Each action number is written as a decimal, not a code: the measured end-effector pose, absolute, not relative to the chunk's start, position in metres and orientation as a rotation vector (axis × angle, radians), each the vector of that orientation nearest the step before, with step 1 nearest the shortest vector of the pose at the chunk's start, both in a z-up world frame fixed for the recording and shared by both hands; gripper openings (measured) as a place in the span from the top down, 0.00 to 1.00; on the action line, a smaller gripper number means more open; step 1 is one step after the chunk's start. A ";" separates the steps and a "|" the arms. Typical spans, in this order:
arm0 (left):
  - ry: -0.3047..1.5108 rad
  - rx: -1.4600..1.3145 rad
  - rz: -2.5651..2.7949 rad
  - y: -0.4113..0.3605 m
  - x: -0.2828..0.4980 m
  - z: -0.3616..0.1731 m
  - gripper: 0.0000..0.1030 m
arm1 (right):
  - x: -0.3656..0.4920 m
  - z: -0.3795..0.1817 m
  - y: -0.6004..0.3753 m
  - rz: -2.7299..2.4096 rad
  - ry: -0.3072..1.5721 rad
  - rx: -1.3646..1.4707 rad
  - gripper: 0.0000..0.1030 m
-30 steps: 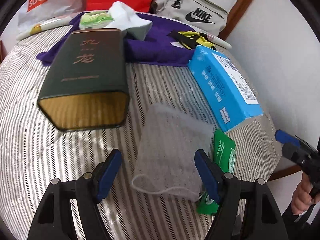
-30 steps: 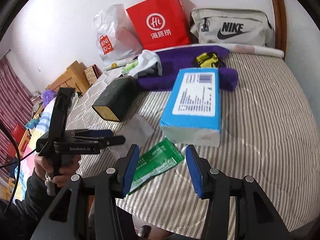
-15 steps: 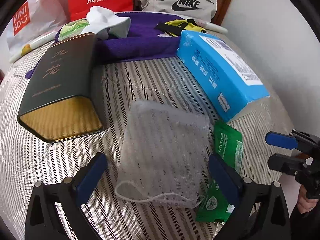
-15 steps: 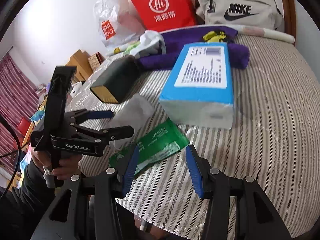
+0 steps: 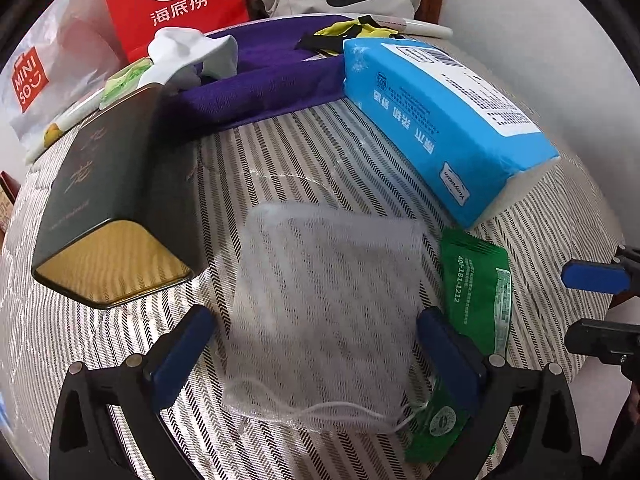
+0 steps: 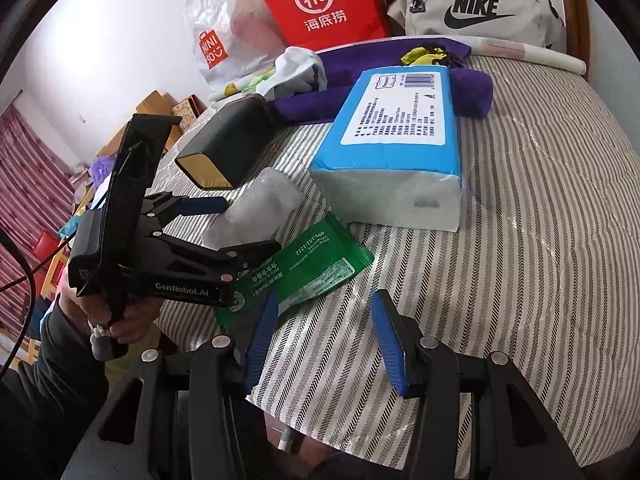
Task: Organize soft objects
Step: 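Close the left tool on the white mesh bag while the right tool moves toward the green packet, then lift the mesh bag with the left tool while the right tool lowers onto the green packet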
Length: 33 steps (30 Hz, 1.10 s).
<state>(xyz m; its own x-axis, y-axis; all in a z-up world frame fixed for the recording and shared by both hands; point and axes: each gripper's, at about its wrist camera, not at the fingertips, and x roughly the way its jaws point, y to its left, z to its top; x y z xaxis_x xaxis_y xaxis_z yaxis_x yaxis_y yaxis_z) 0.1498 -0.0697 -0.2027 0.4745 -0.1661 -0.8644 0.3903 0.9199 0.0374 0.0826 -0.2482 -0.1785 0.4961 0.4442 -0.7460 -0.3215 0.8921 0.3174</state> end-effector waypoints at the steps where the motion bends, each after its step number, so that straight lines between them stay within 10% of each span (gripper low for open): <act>1: 1.018 0.240 -0.344 -0.069 0.149 -0.203 0.00 | 0.083 -0.178 -0.248 0.463 0.947 0.144 0.53; 6: 0.988 0.229 -0.330 -0.067 0.142 -0.201 0.06 | 0.078 -0.178 -0.247 0.462 0.955 0.140 0.53; 19: 0.979 0.199 -0.308 -0.053 0.141 -0.190 0.81 | 0.076 -0.179 -0.234 0.436 0.980 0.082 0.52; 33: 0.966 0.189 -0.175 0.002 0.117 -0.192 0.86 | 0.084 -0.199 -0.213 0.440 1.045 0.099 0.48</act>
<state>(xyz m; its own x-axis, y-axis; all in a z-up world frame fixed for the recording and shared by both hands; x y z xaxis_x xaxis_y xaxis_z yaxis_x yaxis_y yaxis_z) 0.1167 0.0018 -0.1923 0.5571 -0.0633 -0.8280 0.2312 0.9695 0.0814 0.0838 -0.2126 -0.1990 0.4235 0.3972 -0.8142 -0.3048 0.9088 0.2849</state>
